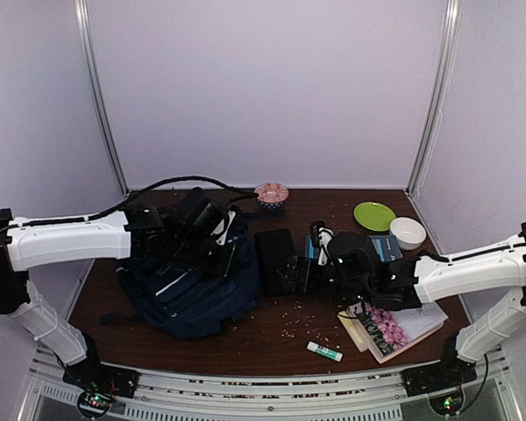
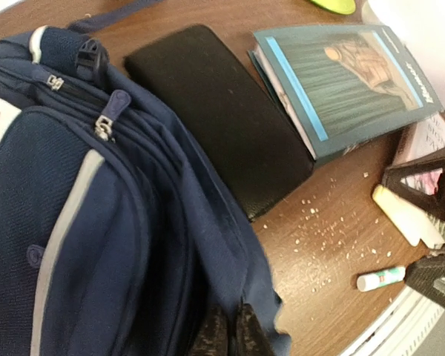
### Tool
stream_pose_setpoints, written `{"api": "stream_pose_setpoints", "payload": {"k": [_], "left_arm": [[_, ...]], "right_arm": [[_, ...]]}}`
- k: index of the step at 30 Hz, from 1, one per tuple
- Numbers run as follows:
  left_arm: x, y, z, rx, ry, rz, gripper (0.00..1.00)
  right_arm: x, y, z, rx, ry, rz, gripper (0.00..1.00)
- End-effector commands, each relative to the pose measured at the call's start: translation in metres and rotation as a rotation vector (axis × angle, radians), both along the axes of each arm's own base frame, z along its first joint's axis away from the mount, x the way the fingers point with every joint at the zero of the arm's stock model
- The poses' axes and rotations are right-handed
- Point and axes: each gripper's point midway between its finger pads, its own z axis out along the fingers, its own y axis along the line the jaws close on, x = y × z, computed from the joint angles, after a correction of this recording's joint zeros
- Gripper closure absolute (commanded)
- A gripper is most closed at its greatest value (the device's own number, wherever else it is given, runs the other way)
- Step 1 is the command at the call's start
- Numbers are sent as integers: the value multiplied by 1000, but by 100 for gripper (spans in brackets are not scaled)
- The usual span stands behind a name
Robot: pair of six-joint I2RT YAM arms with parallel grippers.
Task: Pack the student bag
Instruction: Adjust the student bag at the center of the board.
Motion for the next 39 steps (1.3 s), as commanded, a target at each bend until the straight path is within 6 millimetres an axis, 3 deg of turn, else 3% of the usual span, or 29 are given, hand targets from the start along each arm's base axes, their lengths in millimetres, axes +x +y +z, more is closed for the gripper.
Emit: {"api": "stream_pose_setpoints", "payload": {"k": [1, 3, 7, 11, 14, 17, 21, 25, 29, 34, 39], "left_arm": [[2, -24, 37, -139, -51, -36, 65], [-1, -12, 43, -126, -73, -27, 44], [-13, 36, 46, -80, -103, 53, 23], [-28, 102, 36, -48, -115, 230, 21], [-44, 146, 7, -67, -62, 392, 22], [-63, 172, -27, -143, 22, 509, 26], [-76, 185, -52, -272, 77, 581, 29], [-78, 202, -61, -353, 71, 665, 29], [-76, 206, -64, -398, 45, 677, 27], [-69, 199, -64, -300, 1, 607, 24], [-65, 190, -60, -209, -28, 533, 23]], "right_arm": [[-8, -13, -10, -56, 5, 10, 9], [-11, -10, -15, -75, 15, 41, 9], [-19, 10, -20, -91, 31, 118, 11], [-25, 40, -17, -94, 34, 183, 15], [-27, 64, -13, -90, 25, 222, 17], [-28, 82, -3, -194, -54, 235, 21], [-22, 103, 15, -297, -154, 256, 23], [5, 108, 16, -322, -103, 203, 27], [24, 98, -3, -302, 11, 124, 29], [26, 87, -36, -259, 146, 62, 29], [24, 84, -43, -190, 218, 48, 32]]}}
